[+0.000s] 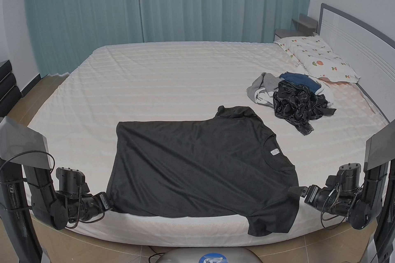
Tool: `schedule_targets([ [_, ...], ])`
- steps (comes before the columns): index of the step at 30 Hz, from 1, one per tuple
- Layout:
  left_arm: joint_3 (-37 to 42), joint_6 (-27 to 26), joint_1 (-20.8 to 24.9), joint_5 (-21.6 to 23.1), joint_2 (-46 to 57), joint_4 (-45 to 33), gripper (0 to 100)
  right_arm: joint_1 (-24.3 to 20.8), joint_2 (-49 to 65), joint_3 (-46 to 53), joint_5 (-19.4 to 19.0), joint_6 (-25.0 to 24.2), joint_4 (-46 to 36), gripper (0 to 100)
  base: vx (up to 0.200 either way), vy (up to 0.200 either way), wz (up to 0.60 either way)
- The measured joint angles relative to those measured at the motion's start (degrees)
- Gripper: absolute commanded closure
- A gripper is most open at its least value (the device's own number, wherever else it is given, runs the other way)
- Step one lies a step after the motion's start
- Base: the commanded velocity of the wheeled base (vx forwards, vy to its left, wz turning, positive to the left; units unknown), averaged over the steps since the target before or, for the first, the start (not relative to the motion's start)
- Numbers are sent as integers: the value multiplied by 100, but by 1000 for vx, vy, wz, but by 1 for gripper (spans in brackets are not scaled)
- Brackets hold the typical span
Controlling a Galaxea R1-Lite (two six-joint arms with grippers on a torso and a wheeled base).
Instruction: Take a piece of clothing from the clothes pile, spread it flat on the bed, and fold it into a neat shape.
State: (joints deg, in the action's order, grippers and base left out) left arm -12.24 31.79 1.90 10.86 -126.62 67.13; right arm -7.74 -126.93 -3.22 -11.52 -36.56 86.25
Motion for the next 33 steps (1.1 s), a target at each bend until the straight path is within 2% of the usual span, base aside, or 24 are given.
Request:
schedule_targets([
  [5, 139, 4, -23, 0, 107, 1, 100, 28, -99, 99, -229, 137, 2, 0, 0, 0, 0],
  [17, 166, 56, -250, -5, 293, -2, 100, 124, -712, -383, -257, 299, 268, 0, 0, 0, 0],
  [18, 152, 69, -265, -2, 293, 0, 100, 146, -766, -461, -255, 310, 273, 100, 0, 0, 0],
  [33, 91, 173, -302, -22, 313, 0, 100, 439, -1147, -1626, -266, 443, 240, 100, 0, 0, 0],
])
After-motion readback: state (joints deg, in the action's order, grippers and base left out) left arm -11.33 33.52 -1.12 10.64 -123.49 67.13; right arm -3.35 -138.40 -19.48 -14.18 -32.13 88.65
